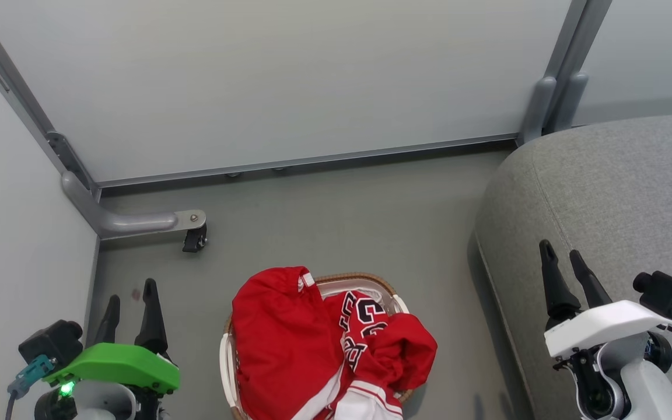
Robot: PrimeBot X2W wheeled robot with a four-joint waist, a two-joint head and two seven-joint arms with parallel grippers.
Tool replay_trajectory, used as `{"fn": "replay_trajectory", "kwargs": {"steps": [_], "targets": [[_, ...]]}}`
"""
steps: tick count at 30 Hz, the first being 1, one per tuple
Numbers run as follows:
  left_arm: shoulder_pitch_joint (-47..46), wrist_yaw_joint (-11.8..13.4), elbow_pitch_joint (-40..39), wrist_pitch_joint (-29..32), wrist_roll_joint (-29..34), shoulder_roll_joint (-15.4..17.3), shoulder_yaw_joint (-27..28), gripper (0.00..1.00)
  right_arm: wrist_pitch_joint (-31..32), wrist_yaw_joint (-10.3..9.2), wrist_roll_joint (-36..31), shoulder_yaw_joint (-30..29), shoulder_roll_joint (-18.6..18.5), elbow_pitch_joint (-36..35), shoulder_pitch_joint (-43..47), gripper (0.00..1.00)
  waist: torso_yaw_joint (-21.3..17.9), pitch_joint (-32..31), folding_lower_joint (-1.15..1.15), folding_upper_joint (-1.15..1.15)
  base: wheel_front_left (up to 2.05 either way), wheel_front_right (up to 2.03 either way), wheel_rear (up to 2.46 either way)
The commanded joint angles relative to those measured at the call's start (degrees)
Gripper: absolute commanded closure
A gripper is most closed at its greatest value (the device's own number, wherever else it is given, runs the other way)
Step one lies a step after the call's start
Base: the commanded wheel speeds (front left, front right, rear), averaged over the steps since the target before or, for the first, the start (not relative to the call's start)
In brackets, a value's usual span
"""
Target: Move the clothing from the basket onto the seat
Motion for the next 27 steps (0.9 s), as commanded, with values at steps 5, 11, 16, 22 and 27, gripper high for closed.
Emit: {"fn": "replay_trajectory", "kwargs": {"steps": [5,11,16,22,27], "targets": [[1.48,0.48,-0.93,-1.2,4.56,0.4,0.05,0.0,-1.33,0.03,-4.32,0.16,-0.29,-0.92,0.56,0.0,0.05,-0.34,0.0,0.0,0.0,0.0,0.0],[2.2,0.26,-1.15,-2.08,8.51,0.39,-0.02,0.0,-2.25,0.03,-7.95,0.29,-0.11,-1.33,1.12,0.0,0.18,-0.24,0.0,0.0,0.0,0.0,0.0],[2.48,0.12,-1.04,-2.82,11.75,0.53,-0.1,0.0,-2.98,0.03,-11.01,0.26,0.08,-1.46,1.33,0.0,0.2,-0.26,0.0,0.0,0.0,0.0,0.0],[2.95,0.18,-0.44,-3.66,15.06,0.18,0.15,0.0,-3.83,0.03,-14.3,0.5,0.17,-1.19,1.56,0.0,0.12,-0.41,0.0,0.0,0.0,0.0,0.0],[3.57,-0.18,0.1,-4.27,17.28,-0.25,0.32,0.0,-4.42,0.03,-16.83,0.79,0.13,-1.1,1.86,0.0,0.11,-0.5,0.0,0.0,0.0,0.0,0.0]]}}
